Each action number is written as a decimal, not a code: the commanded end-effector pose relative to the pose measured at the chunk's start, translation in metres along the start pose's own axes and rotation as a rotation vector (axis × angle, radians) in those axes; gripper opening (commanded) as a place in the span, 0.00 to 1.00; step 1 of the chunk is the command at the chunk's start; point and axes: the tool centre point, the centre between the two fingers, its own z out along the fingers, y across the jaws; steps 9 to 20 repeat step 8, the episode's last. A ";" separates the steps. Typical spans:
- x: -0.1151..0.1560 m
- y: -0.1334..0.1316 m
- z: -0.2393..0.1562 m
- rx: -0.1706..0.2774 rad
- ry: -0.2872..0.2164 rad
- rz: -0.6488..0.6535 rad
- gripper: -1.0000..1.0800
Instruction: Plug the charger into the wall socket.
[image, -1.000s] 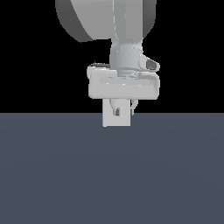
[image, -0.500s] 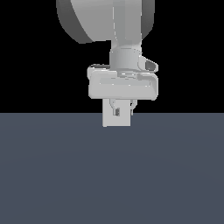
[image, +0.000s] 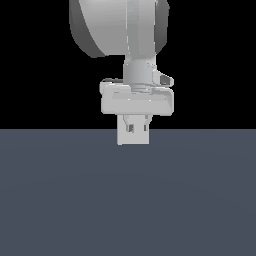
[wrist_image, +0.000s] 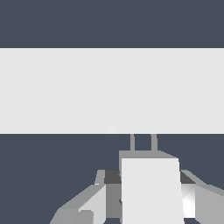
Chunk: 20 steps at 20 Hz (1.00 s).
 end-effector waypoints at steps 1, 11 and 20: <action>0.007 0.000 0.001 0.000 0.000 0.000 0.00; 0.014 0.000 0.002 0.000 0.000 0.000 0.00; 0.014 0.000 0.002 0.000 0.000 0.000 0.00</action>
